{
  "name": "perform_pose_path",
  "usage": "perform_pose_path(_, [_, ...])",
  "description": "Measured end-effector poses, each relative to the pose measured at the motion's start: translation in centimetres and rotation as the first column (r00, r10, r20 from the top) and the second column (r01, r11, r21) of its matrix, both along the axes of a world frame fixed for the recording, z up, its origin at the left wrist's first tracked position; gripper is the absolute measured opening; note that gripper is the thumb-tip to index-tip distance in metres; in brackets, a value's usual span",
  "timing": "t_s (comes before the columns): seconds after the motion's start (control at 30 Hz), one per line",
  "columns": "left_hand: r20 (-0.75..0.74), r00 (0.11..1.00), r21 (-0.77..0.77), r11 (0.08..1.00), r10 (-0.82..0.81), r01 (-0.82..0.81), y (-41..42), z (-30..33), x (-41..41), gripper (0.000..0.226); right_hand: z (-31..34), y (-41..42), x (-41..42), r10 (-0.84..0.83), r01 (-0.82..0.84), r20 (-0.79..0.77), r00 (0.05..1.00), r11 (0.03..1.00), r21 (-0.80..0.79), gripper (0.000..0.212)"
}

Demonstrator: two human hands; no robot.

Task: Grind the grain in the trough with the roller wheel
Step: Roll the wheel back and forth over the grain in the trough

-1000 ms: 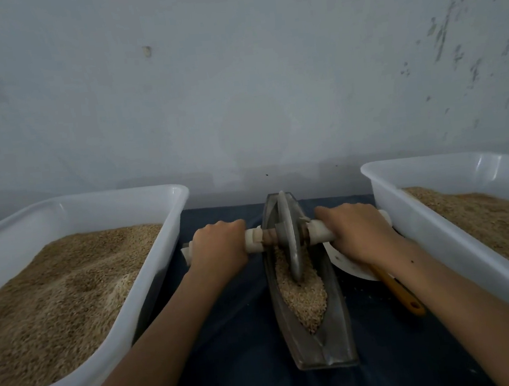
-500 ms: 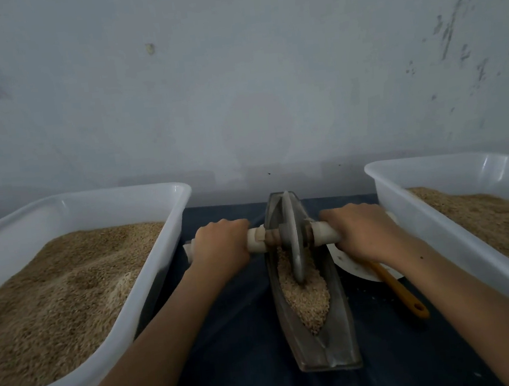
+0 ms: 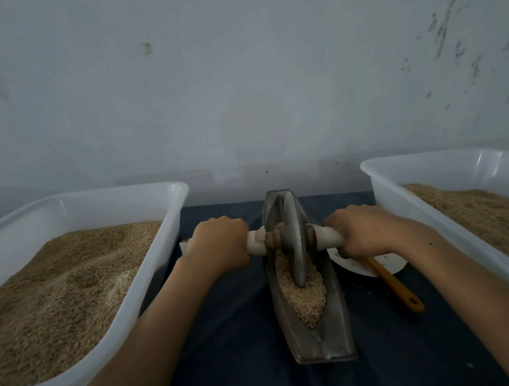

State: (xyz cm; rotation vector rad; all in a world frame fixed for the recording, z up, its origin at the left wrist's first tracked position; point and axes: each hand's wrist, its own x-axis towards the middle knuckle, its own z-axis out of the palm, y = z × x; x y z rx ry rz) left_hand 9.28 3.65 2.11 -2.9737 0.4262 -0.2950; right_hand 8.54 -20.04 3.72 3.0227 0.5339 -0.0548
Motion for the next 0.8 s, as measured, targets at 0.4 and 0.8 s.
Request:
perform_pose_path(0.4, [0.214, 0.974, -0.111, 0.992, 0.079, -0.056, -0.3, -1.3, -0.3, 0.015, -2.2, 0.0, 0.5, 0.041, -0.071, 0.428, 0.903, 0.996, 0.054, 0.017])
perform_pose_path(0.8, [-0.048, 0.997, -0.047, 0.997, 0.054, -0.056, -0.3, 0.3, -0.6, 0.018, -0.8, 0.0, 0.1, 0.020, -0.026, 0.147, 0.989, 0.999, 0.038, 0.025])
